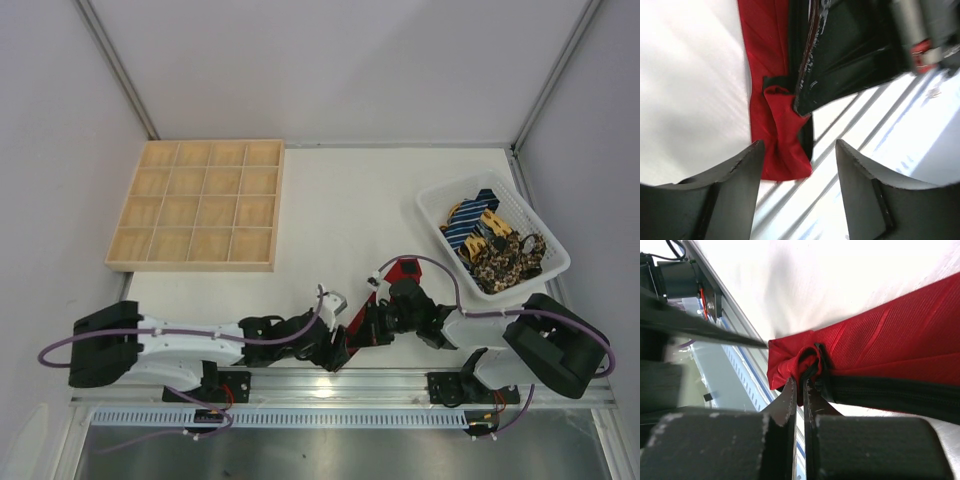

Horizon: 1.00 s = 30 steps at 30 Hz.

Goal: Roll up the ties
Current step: Roll the tie

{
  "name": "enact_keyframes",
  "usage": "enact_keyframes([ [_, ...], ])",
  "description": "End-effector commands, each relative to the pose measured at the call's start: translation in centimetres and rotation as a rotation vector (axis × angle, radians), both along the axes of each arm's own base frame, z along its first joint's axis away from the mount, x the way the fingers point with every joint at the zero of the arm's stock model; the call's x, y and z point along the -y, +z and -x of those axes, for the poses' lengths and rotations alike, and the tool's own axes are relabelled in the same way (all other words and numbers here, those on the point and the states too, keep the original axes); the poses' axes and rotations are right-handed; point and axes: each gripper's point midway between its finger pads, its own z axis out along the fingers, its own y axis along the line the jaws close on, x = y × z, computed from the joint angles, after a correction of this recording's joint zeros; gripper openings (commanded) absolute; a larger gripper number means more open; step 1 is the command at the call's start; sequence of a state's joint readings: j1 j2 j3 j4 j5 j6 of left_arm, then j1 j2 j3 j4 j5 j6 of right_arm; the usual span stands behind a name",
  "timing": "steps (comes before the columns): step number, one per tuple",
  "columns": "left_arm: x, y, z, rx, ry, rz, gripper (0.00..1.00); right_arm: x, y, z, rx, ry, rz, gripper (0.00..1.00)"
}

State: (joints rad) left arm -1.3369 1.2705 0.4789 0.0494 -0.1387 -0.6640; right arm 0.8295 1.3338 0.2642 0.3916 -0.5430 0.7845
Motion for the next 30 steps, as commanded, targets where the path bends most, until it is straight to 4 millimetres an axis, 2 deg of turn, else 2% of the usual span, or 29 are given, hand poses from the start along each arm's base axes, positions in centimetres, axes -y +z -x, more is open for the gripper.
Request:
enact_keyframes([
  [1,-1.5,2.6,-0.9,-0.046,0.162,0.061,0.65,1.6,-2.4,-1.4,0.063,-0.076,0.124,0.00],
  [5,-3.9,2.6,-0.8,-0.196,0.336,0.098,0.67,2.3,-3.1,-2.3,0.097,-0.154,0.134,0.00],
  [6,-4.7,1.7,-0.4,-0.229,0.352,0.099,0.68,2.2,-2.8,-3.0,0.129,-0.180,0.111,0.00],
  [7,-4.9,1.7,-0.3,-0.275,0.391,0.132,0.69,2.7,-3.3,-3.0,0.127,-0.200,0.122,0.00],
  [8,-4.5,2.7,0.0,-0.307,0.391,0.204,0.70,2.8,-3.4,-3.1,0.127,-0.223,0.121,0.00],
  [9,-5.2,1.8,0.3,-0.332,0.414,0.199,0.71,2.8,-3.3,-3.7,0.151,-0.249,0.112,0.00],
  [11,-5.5,2.1,0.4,-0.380,0.460,0.244,0.73,3.1,-3.6,-4.0,0.156,-0.272,0.121,0.00],
  [15,-6.3,0.6,0.3,-0.473,0.582,0.239,0.73,2.4,-3.4,-4.5,0.155,-0.271,0.117,0.00],
  [18,-6.2,0.0,0.0,-0.555,0.692,0.240,0.75,1.6,-3.1,-4.5,0.138,-0.254,0.094,0.00],
  [20,-5.7,0.4,-0.4,-0.585,0.735,0.269,0.75,1.5,-3.2,-4.4,0.131,-0.251,0.088,0.00],
  [26,-5.4,-0.6,-1.4,-0.720,0.913,0.323,0.76,1.6,-3.1,-4.5,0.147,-0.251,0.090,0.00],
  [30,-5.7,-1.3,-2.0,-0.747,0.996,0.338,0.69,1.7,-2.9,-4.5,0.154,-0.251,0.085,0.00],
])
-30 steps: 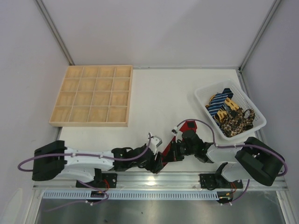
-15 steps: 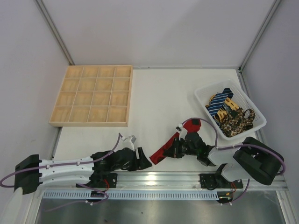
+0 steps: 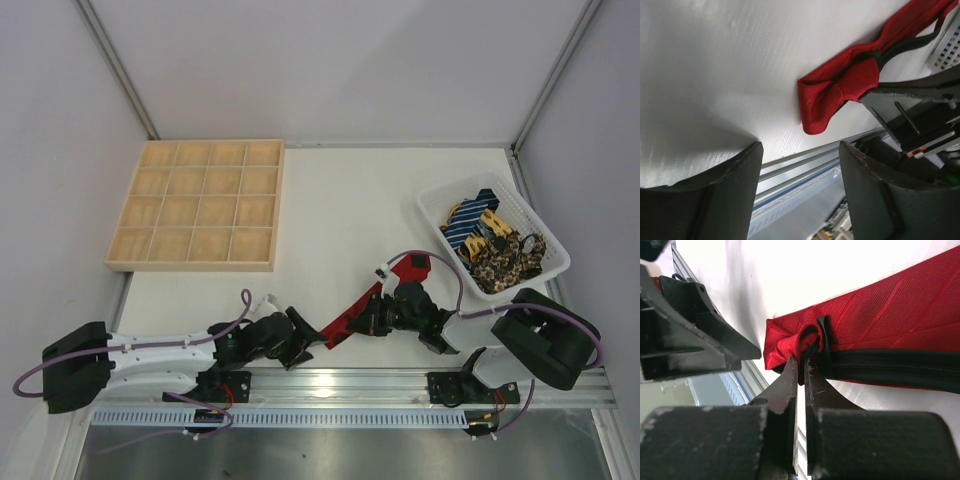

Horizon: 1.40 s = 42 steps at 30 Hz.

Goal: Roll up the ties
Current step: Roll the tie

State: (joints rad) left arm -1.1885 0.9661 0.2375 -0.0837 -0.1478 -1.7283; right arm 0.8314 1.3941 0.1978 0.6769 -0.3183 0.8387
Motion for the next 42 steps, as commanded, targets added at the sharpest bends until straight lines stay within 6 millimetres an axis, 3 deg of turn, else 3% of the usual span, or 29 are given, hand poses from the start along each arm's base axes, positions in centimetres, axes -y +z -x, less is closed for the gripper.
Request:
enact_keyframes([
  [1,-0.6,-0.9,-0.6,-0.076,0.127,0.005,0.66,2.0,-2.7,0.0,-0.013,-0.047,0.123,0.00],
  [7,-0.4,-0.9,-1.4,-0.085,0.173,-0.029,0.61,2.0,-2.7,-0.1,-0.004,-0.046,0.124,0.00],
  [11,1.0,-0.8,-1.7,-0.089,0.172,0.015,0.55,1.8,-2.7,-0.1,-0.006,-0.041,0.110,0.00],
  [16,1.0,-2.1,-1.6,-0.115,0.182,-0.020,0.53,1.6,-2.7,0.0,-0.014,-0.038,0.103,0.00],
  [23,2.1,-2.0,-2.2,-0.104,0.186,-0.007,0.51,1.6,-2.7,0.0,-0.013,-0.039,0.101,0.00],
  [35,0.9,-4.6,-1.3,-0.129,0.207,-0.084,0.49,1.8,-2.8,0.2,-0.017,-0.037,0.099,0.00],
  [42,-1.1,-4.9,-0.7,-0.110,0.224,-0.167,0.49,2.0,-2.8,0.3,-0.015,-0.039,0.101,0.00],
])
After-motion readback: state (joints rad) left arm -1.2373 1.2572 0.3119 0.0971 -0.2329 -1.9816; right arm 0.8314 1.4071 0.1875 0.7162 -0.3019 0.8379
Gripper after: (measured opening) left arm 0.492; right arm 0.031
